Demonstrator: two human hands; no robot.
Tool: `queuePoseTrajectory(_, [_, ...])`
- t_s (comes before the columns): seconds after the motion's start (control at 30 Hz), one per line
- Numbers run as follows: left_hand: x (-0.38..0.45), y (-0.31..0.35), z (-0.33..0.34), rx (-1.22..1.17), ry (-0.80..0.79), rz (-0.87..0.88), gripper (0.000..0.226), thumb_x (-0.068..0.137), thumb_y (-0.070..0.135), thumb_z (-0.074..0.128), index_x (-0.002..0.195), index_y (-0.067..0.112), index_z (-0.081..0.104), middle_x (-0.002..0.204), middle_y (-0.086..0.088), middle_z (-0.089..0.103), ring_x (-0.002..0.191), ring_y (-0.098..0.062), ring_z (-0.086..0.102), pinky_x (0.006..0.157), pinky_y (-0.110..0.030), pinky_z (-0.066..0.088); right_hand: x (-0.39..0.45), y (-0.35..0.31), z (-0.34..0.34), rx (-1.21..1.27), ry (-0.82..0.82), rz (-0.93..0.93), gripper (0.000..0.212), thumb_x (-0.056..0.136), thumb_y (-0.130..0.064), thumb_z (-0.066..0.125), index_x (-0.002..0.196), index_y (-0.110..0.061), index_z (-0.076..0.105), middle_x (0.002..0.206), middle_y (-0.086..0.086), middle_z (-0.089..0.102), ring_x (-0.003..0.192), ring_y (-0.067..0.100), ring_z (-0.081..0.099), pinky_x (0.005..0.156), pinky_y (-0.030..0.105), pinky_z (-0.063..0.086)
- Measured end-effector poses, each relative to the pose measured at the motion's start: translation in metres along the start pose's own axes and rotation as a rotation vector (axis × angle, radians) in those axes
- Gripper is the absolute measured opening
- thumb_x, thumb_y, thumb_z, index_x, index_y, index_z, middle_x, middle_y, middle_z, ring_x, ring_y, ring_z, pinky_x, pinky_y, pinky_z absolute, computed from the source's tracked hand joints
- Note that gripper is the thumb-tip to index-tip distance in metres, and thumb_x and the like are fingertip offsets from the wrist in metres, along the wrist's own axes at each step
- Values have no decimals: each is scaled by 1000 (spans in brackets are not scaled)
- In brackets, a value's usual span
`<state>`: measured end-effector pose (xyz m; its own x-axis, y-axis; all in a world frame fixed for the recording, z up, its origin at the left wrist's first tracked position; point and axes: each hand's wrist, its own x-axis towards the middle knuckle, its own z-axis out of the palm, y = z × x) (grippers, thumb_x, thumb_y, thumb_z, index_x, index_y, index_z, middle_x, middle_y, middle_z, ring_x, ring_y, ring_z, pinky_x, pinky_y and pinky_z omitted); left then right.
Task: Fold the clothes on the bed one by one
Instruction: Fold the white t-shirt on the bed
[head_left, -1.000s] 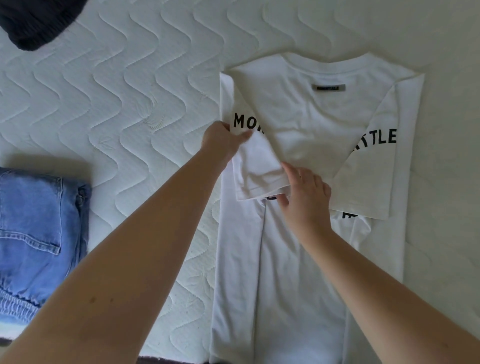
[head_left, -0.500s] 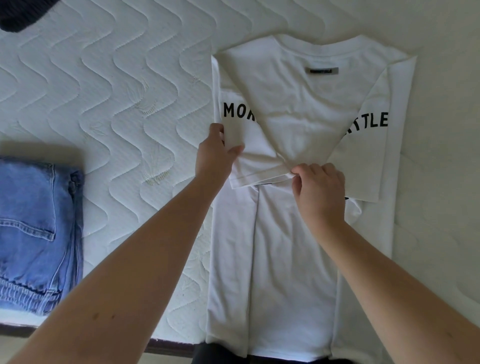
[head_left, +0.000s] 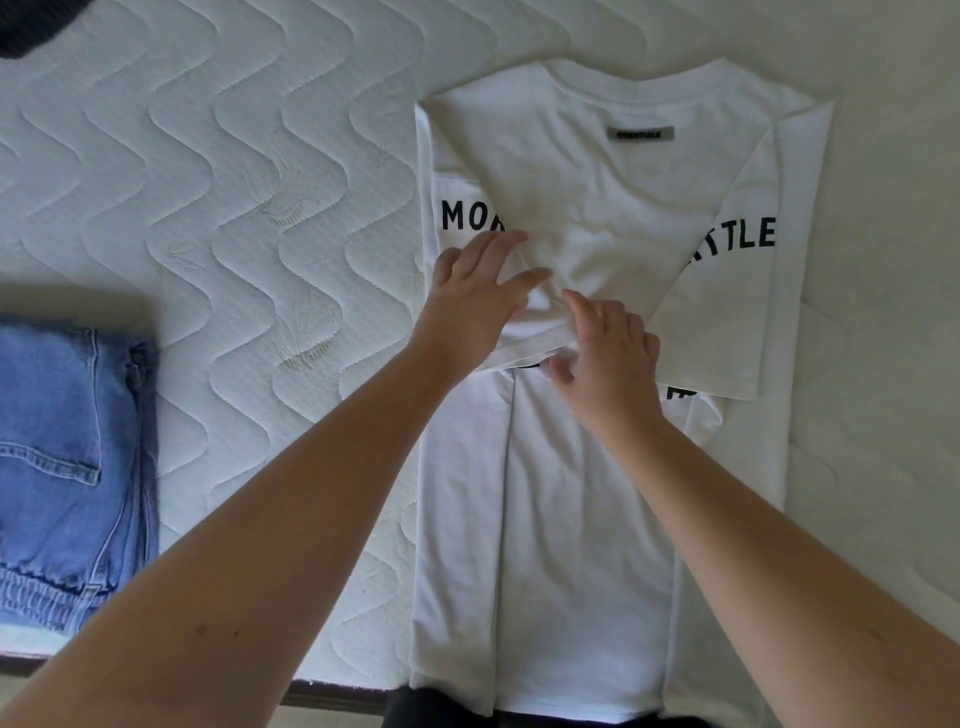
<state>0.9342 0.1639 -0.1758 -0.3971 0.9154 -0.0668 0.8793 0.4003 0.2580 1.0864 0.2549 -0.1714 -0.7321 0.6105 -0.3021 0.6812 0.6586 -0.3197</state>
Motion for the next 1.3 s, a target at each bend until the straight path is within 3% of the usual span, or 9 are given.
queuePoseTrajectory(0.13, [27, -11, -7, 36, -85, 156, 18, 89, 27, 62, 104, 27, 72, 134, 1, 57, 134, -23, 44, 109, -45, 25, 4, 5, 1, -45, -26, -43, 66, 83, -28, 70, 143, -21, 44, 120, 9, 52, 108, 31, 50, 88, 39, 33])
queuePoseTrajectory(0.33, [46, -14, -12, -135, -123, 100, 11, 93, 22, 61, 100, 16, 68, 108, 3, 65, 120, -17, 53, 115, -34, 11, -2, 0, -2, -27, -19, -8, 62, 88, -20, 62, 146, -18, 40, 119, 10, 53, 106, 31, 51, 86, 39, 34])
queuePoseTrajectory(0.5, [45, -20, -13, -188, -119, 94, 13, 94, 19, 61, 100, 9, 67, 89, -4, 70, 101, -27, 60, 112, -32, 22, 1, -2, -9, 137, 100, 21, 35, 88, -3, 53, 122, -3, 62, 97, 19, 64, 82, 40, 60, 69, 41, 39])
queuePoseTrajectory(0.63, [46, -20, -8, -141, -96, 155, 13, 92, 19, 62, 99, 11, 69, 91, -5, 70, 99, -31, 59, 109, -35, 25, -8, 0, -9, 331, 50, 152, 16, 90, -4, 46, 83, 1, 59, 65, 17, 57, 61, 38, 55, 57, 37, 37])
queuePoseTrajectory(0.73, [39, -13, 1, -78, -79, 169, 22, 90, 22, 63, 109, 14, 70, 112, -9, 66, 114, -33, 56, 113, -41, 25, -15, 3, -10, 490, -33, 290, 18, 94, -9, 45, 86, -3, 60, 66, 14, 66, 50, 15, 63, 63, 32, 51])
queuePoseTrajectory(0.87, [14, 1, 10, -38, 66, 101, 45, 95, 27, 54, 138, 13, 54, 146, -9, 49, 139, -29, 41, 118, -43, 24, -20, 1, -15, 412, 68, 316, 29, 91, -5, 50, 119, -9, 57, 102, 11, 64, 88, 31, 63, 77, 38, 47])
queuePoseTrajectory(1.0, [-22, 15, 16, -46, 138, -137, 55, 100, 24, 47, 151, 8, 34, 158, -10, 32, 147, -26, 27, 120, -40, 22, -22, -12, -20, 340, 250, 134, 35, 87, -1, 51, 121, -2, 57, 111, 16, 55, 91, 37, 60, 74, 43, 49])
queuePoseTrajectory(1.1, [-48, 26, 26, -42, 66, -271, 57, 103, 29, 37, 154, 6, 25, 161, -10, 23, 150, -23, 19, 122, -39, 17, -12, -22, -7, 159, 309, -56, 42, 90, -8, 50, 131, -4, 57, 127, 14, 59, 117, 33, 56, 100, 43, 42])
queuePoseTrajectory(1.3, [-60, 27, 48, 46, -96, -372, 60, 104, 38, 19, 157, 10, 9, 165, -5, 5, 152, -16, 3, 124, -37, 9, -16, -5, 38, -120, 43, -199, 56, 106, -35, 34, 154, -8, 22, 162, 8, 16, 150, 22, 13, 121, 42, 18])
